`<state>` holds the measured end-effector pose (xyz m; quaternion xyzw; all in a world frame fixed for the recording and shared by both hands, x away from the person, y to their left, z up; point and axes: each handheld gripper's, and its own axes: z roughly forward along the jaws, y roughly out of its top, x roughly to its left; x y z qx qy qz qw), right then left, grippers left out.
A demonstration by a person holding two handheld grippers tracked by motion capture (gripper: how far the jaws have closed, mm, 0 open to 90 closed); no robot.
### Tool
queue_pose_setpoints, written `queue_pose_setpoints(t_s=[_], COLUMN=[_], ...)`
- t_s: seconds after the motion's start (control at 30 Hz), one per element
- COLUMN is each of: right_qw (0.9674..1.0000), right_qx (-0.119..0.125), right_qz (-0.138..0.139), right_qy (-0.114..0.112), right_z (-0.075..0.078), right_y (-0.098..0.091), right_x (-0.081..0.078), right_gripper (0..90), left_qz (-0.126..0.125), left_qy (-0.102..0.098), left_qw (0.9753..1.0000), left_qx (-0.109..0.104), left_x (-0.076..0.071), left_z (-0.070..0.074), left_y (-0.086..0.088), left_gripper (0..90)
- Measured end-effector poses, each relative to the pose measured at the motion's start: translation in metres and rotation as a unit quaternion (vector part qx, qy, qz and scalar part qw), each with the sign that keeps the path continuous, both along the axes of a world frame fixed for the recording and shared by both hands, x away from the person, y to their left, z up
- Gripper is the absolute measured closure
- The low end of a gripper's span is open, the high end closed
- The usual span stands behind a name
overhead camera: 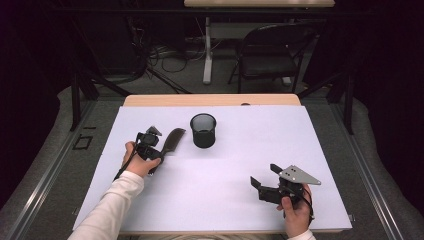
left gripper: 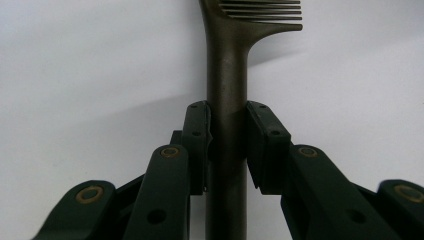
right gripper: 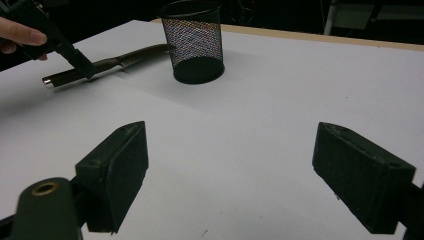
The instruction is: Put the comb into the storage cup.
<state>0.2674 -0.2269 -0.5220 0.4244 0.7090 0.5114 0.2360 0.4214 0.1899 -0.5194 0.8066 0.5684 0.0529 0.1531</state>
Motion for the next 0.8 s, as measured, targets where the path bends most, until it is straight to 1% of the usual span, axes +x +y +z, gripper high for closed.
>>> queue_pose_setpoints(t_s=[0.13, 0.27, 0.4, 0.5, 0.6, 0.7, 0.8], right_qw=[1.0, 1.0, 1.0, 1.0, 1.0, 1.0, 1.0], right_qx=[-0.001, -0.002, -0.001, -0.001, -0.001, -0.001, -0.001], right_qz=[0.0, -0.001, 0.0, -0.001, -0.001, 0.0, 0.0], right_qy=[-0.001, -0.001, 0.0, 0.0, -0.001, -0.002, -0.002], right_z=[0.0, 0.0, 0.0, 0.0, -0.001, -0.001, -0.001], right_y=[0.0, 0.0, 0.0, 0.0, 0.001, 0.0, 0.001], right_x=[0.0, 0.0, 0.0, 0.0, 0.0, 0.0, 0.0], right_gripper=[14.6, 14.6, 14.6, 14.6, 14.6, 14.6, 14.6], left_qz=[0.002, 0.004, 0.001, 0.002, 0.001, 0.006, 0.008], left_qy=[-0.007, -0.022, -0.033, -0.039, -0.046, -0.055, -0.069], left_qw=[0.9999, 0.9996, 0.9993, 0.999, 0.9987, 0.9981, 0.997], left_qx=[-0.007, -0.016, -0.017, -0.023, -0.022, -0.026, -0.032], left_x=[-0.001, -0.003, -0.004, -0.006, -0.007, -0.008, -0.01], left_z=[0.003, 0.008, 0.012, 0.013, 0.015, 0.018, 0.021], left_y=[0.002, 0.003, 0.003, 0.002, 0.003, 0.004, 0.006], left_gripper=[72.4, 72.4, 72.4, 72.4, 72.4, 72.4, 72.4])
